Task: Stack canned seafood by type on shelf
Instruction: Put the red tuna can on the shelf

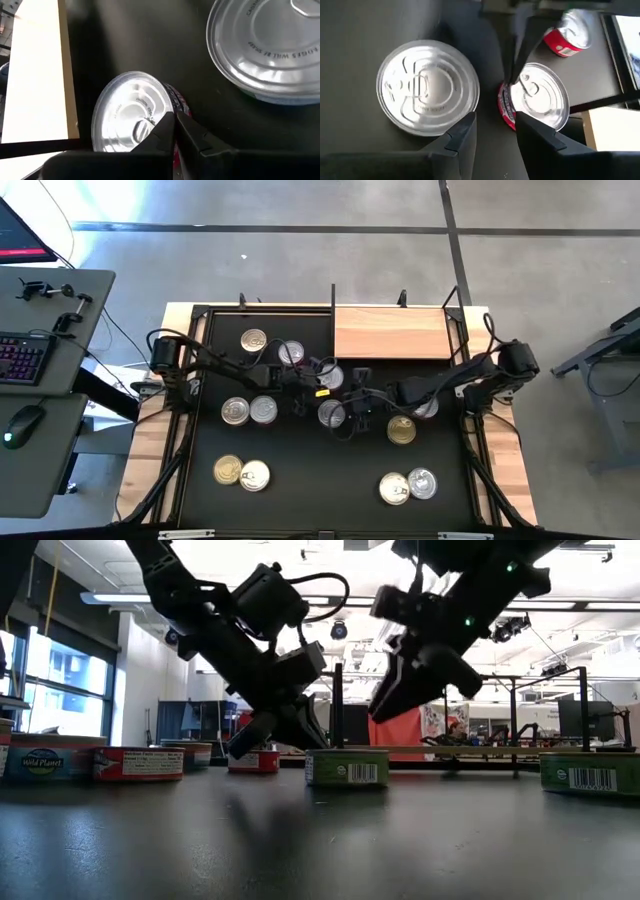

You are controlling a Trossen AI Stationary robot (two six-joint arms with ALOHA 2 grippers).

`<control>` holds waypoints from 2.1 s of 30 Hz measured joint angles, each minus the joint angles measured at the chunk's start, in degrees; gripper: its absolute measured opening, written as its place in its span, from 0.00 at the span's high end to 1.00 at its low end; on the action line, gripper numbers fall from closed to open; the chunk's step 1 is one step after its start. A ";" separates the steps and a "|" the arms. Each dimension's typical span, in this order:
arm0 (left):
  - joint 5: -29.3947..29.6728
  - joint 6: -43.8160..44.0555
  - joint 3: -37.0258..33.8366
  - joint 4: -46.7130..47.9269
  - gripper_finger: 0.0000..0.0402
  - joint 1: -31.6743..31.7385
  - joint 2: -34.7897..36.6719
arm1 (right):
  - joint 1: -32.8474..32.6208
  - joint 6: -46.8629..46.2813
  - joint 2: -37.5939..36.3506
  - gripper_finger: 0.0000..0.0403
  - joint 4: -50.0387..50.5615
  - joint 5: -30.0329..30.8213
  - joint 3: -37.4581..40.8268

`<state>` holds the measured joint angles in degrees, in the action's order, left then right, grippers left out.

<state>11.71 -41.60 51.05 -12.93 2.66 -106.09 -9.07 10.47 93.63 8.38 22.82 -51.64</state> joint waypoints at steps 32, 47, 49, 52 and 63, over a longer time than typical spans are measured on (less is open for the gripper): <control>-4.76 13.30 0.00 -3.73 1.00 0.72 2.34 | 3.42 24.65 12.12 0.39 -12.47 13.04 -0.04; 0.72 17.55 0.11 3.53 0.95 0.58 10.46 | 0.88 7.79 8.70 0.72 1.07 16.97 -1.07; 3.36 18.93 0.11 7.87 0.93 0.61 12.90 | -0.13 3.16 6.44 0.72 7.39 17.18 -2.63; 7.78 22.71 0.11 15.94 0.93 0.59 16.81 | -1.48 -3.11 3.32 0.72 16.84 19.71 -5.95; 11.44 36.21 -17.42 16.12 0.95 0.25 32.27 | 10.22 -3.77 1.34 0.72 29.12 24.86 -11.54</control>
<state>23.15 -5.39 33.63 3.18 2.90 -73.82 1.14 6.70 94.97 37.50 47.68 -63.18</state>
